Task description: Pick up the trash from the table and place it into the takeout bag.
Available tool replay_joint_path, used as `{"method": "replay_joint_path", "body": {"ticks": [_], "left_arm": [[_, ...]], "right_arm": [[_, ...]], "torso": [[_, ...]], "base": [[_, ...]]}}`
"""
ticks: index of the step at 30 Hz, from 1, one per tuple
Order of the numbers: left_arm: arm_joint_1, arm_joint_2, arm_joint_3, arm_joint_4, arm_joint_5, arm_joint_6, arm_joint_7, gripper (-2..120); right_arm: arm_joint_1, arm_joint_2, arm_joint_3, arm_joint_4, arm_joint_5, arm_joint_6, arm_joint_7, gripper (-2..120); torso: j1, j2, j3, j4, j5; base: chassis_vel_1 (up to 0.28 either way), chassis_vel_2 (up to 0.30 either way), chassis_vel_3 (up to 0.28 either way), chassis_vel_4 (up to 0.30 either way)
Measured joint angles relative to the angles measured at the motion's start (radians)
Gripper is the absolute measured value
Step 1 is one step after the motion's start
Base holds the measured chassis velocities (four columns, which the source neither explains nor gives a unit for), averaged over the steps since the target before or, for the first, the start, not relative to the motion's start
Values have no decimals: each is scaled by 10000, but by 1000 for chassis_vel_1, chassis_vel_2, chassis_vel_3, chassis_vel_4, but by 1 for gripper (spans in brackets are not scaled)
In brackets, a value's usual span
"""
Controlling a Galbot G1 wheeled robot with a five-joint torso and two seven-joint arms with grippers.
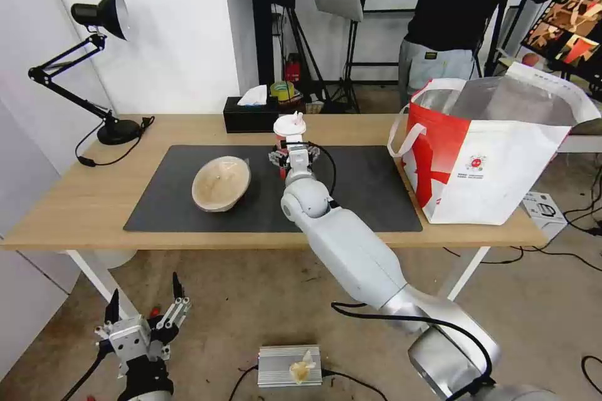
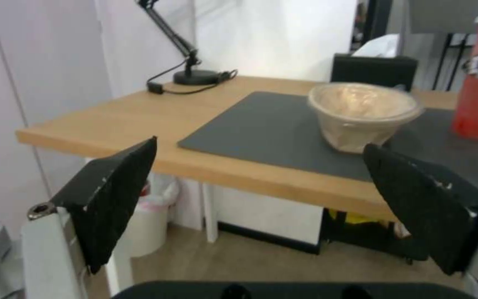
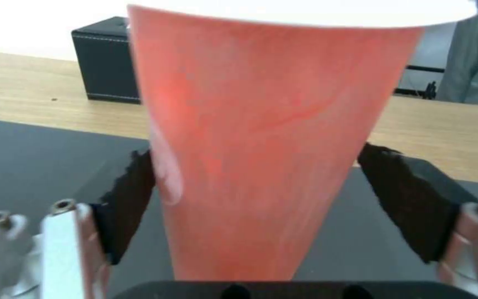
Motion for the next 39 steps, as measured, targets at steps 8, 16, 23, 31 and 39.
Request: {"method": "replay_joint_path", "body": {"ticks": [8,16,23,31,39], "left_arm": [[23,-20,12,8,62,-104,122,100],[53,-25,-31,0,42,-106,115,100],[90,-28,-88,-113,0,-96,88,100],[159,-27,-132,-230,-190,-30,-50,100],[170,-26,-90,-191,-192,-14,-102,100]], "right_arm": [[-86,-3,11,76,-3,18,-23,60],[-139,-29,12,233,-5,18,-41,26],[-289,-616,-65,1266,315,-74,-46,14],[-378,-2442,-125,3626,1423,-539,-18,3],[-301,-3379,-38,4721,1929,-725,-9,3]], "torso": [[0,0,0,0,0],[0,0,0,0,0],[0,0,0,2,1],[0,0,-1,-2,2],[0,0,-1,0,2]], "base": [[0,0,0,0],[0,0,0,0],[0,0,0,0],[0,0,0,0],[0,0,0,0]]}}
